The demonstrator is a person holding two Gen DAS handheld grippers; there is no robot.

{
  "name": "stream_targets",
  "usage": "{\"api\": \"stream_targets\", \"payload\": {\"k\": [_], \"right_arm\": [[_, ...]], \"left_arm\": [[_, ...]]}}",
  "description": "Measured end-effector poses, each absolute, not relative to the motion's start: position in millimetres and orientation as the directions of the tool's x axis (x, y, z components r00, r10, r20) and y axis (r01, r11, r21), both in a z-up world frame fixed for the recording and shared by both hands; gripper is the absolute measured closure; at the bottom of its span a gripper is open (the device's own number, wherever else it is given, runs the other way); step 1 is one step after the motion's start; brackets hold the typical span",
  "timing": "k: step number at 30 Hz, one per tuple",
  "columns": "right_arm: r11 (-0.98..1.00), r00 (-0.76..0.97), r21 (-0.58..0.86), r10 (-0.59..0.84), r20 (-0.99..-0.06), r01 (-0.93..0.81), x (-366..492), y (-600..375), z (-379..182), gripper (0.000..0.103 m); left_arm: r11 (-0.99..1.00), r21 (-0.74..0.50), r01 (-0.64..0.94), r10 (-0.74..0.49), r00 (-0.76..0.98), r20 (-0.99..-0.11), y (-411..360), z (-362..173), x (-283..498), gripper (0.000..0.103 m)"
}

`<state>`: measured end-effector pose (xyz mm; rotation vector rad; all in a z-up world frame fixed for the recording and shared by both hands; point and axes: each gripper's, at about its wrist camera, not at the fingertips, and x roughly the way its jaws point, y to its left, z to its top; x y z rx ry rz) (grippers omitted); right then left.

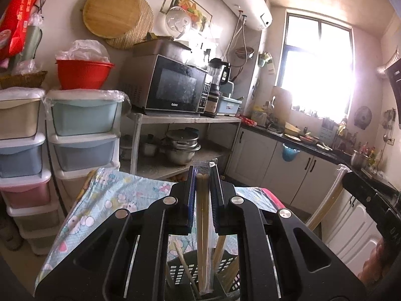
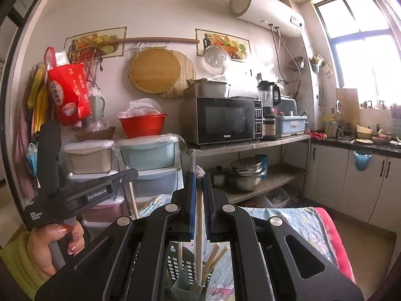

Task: Organize utensils
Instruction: 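Lift the chopsticks with both tools and carry them above the green caddy, then lower the chopsticks into the caddy and open both tools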

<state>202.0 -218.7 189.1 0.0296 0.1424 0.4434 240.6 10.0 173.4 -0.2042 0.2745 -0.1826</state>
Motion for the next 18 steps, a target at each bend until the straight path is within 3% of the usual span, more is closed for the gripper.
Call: {"api": "stream_targets", "payload": {"k": [18], "right_arm": [[0.895, 0.87, 0.132, 0.445, -0.212, -0.426, 227, -220, 158, 0.097]], "left_arm": [[0.969, -0.199, 0.145, -0.202, 0.931, -0.304, -4, 138, 262, 0.096]]}}
